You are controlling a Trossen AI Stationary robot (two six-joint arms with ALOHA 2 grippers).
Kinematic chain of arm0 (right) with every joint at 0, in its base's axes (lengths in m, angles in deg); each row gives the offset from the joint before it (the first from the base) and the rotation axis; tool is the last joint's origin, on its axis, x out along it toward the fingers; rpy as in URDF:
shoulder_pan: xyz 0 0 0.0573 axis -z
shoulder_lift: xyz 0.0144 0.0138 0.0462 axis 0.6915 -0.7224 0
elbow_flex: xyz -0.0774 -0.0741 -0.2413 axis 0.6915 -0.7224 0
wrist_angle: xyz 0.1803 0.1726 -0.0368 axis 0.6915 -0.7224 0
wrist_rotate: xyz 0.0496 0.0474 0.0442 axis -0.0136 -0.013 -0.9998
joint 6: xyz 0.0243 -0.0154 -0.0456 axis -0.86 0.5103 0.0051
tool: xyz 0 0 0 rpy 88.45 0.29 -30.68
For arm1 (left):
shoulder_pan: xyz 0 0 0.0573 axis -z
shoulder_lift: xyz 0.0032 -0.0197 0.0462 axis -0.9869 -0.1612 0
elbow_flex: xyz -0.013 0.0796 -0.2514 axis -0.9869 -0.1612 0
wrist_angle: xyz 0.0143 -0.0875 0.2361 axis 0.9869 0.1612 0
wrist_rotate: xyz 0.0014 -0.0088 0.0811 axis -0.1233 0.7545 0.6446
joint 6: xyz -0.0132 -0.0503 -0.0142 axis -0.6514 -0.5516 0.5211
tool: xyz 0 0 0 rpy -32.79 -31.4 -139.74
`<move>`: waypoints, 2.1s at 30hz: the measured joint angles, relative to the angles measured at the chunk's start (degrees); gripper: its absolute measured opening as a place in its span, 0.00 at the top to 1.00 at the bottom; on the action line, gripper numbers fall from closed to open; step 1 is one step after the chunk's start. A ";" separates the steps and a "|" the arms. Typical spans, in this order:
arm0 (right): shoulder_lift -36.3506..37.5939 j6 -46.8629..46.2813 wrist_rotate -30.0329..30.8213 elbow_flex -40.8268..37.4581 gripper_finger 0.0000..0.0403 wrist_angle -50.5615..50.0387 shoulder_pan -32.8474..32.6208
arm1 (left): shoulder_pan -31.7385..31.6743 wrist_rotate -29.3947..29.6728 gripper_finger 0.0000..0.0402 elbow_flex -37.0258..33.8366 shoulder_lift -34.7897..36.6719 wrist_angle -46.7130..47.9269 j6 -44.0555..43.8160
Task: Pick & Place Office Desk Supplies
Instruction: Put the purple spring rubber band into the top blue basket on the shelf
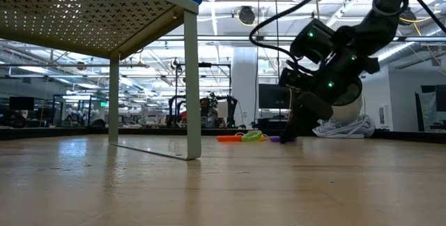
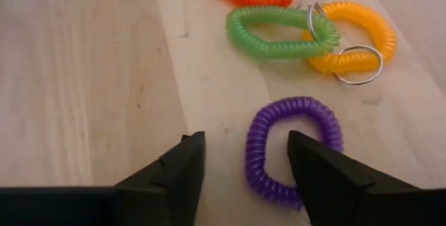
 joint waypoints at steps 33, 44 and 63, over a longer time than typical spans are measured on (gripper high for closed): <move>20.26 -5.59 -23.95 -4.02 0.99 31.47 -3.29 | -5.73 0.42 0.51 0.04 -9.89 -11.21 -1.03; 20.80 -9.82 -26.86 -3.10 0.99 45.09 -8.82 | -7.67 0.22 0.51 0.04 -14.11 -19.43 5.73; 9.71 -9.42 -27.14 6.43 0.99 45.69 -9.57 | -7.85 -0.46 0.51 0.02 -18.77 -25.76 14.88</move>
